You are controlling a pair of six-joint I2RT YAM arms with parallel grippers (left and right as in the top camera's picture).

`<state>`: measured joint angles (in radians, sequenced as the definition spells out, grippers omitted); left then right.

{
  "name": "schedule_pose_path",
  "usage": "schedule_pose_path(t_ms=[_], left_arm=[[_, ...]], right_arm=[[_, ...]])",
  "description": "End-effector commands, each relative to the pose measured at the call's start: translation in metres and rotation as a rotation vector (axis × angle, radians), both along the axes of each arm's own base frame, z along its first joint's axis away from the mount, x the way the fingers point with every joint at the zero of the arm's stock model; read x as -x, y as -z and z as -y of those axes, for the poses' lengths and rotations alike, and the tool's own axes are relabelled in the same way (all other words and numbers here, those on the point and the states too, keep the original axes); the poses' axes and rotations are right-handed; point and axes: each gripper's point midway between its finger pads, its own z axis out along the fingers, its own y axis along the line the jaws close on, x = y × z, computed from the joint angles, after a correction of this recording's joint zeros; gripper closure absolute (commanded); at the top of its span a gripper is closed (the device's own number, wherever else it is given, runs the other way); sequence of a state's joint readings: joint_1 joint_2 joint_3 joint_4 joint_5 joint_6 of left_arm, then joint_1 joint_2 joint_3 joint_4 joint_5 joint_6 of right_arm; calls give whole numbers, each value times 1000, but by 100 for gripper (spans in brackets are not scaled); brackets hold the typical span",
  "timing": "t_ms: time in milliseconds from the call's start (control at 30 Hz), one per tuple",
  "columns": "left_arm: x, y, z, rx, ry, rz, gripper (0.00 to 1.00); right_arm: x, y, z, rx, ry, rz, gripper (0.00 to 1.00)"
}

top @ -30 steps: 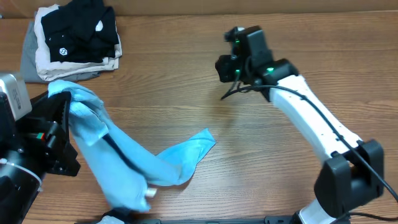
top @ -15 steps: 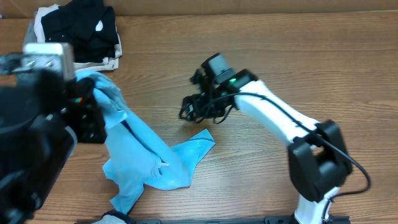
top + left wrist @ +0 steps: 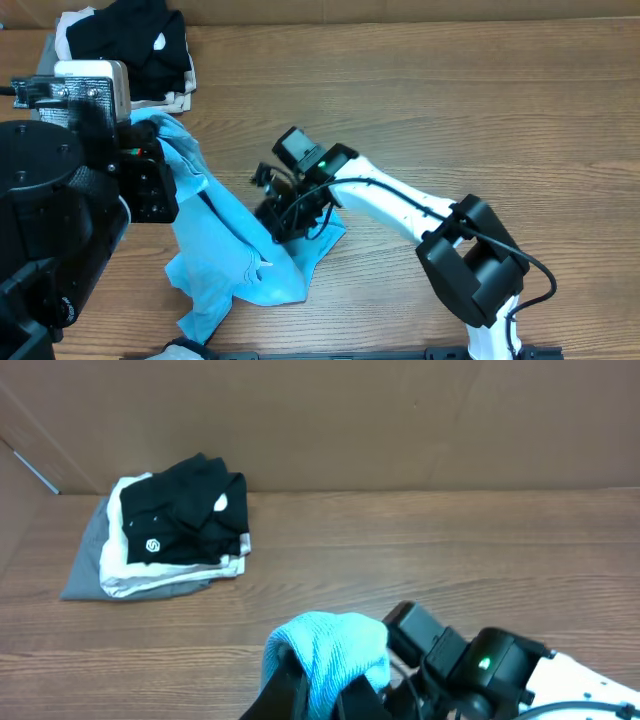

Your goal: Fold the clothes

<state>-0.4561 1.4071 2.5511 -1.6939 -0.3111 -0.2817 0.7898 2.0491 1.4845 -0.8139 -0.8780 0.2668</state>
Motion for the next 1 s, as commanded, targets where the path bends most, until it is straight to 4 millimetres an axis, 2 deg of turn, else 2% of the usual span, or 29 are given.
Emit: schedule_pose_path(t_ms=[0,67,133,300,333,367,433,500,567,633,767,967], left_arm=[[4,-5,-7,4,-25,25,92],[4,-5,-7,2,-24,25,92],[4,-5,-7,2,-24,25,92],[4,-6,-9,-3,-33,28,92],[4,-6,-10,-5,-37,29,92],[4,-6,-10,-5,-37,29,92],[4,-6,-10,-5,-37,29,92],[4,-6,-10,-5,-37,29,92],[2,-5,-9,-7,-36,24,92],[1,-4,-8,-8,-37,21,92],[1,-4,-7,-7,-33,19,91],[1,-4,-7,-7,-33,19,91]], right_arm=[[21,-4,-9,-17,-50,-38,96],[25,-3,-12,6,-39,-55,96],[22,-1,-12,38,-2,-61,96],[-5,-3,1,49,80,-73,96],[-7,-6,10,35,65,-81,96],[-7,-4,16,48,61,-85,82],[-7,7,36,138,64,-78,29],[-10,25,64,309,100,-58,10],[-9,33,79,408,114,-52,1],[-2,36,84,447,105,-58,0],[20,41,79,448,59,-97,0],[50,34,49,304,-7,-180,0]])
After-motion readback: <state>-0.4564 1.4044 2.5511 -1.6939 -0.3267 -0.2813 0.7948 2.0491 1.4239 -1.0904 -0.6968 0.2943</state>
